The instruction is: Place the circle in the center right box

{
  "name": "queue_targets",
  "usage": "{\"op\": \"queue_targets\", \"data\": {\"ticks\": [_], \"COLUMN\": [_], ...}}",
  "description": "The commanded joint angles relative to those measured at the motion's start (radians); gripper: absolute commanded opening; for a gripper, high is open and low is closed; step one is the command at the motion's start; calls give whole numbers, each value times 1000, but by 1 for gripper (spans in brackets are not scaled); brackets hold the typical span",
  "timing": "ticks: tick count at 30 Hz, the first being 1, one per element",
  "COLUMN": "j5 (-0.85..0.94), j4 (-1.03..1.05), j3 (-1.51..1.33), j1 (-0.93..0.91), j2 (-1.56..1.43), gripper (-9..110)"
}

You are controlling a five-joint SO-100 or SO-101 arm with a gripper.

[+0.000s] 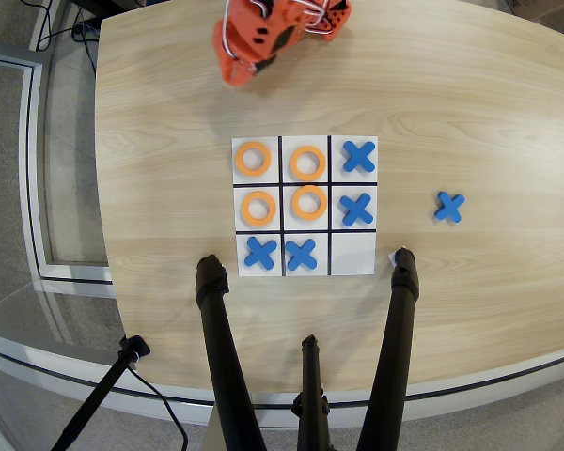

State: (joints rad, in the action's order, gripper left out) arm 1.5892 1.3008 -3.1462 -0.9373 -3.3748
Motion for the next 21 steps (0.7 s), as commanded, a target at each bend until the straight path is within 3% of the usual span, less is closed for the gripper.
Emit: {"op": "queue_targets", "data": {"ticks": [1,10,21], "j5": [0,-2,-3], "j4": [-3,0,0], "j3": [-57,-57,-57], "j1": [-256,-661,-704], "j2": [-18,-18,-18], "gripper": [0,0,0]}}
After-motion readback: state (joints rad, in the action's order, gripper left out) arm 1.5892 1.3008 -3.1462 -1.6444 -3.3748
